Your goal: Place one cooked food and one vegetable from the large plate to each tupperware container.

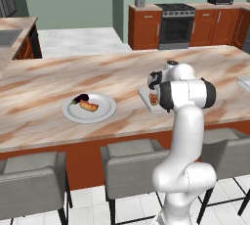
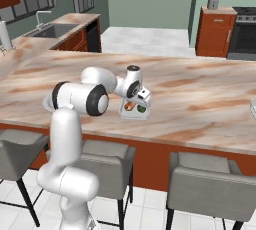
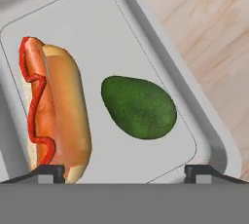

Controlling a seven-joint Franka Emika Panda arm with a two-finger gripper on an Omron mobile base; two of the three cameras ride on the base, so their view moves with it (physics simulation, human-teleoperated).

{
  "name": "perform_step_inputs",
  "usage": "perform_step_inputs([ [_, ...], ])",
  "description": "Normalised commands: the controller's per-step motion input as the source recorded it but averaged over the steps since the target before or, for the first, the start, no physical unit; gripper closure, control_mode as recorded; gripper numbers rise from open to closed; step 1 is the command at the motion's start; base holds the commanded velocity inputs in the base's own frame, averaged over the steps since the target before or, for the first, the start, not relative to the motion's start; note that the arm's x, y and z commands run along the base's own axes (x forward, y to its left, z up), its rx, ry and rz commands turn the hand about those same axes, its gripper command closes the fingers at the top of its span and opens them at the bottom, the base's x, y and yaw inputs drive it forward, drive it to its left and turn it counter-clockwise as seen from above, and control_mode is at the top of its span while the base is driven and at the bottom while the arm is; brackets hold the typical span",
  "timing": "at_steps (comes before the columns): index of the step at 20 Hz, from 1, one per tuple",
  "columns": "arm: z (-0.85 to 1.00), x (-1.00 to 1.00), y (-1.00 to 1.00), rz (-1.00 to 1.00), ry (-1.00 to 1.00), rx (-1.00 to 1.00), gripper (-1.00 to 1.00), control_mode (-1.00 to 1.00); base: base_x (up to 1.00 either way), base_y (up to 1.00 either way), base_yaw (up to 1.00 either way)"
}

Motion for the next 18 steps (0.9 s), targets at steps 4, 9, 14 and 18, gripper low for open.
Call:
perform_step_inputs([
  [4,0.60,-0.43,0.30,0.00,-0.16,0.01,-1.00,-1.00,0.00,0.00,0.00],
  [9,0.39,-0.49,0.66,0.04,-0.05,0.19,-1.00,-1.00,0.00,0.00,0.00],
  [14,0.20,-0.46,0.64,0.16,-0.04,0.17,-1.00,-1.00,0.00,0.00,0.00],
  [18,0.00,-0.19,0.98,0.15,0.00,0.15,-1.00,-1.00,0.00,0.00,0.00],
])
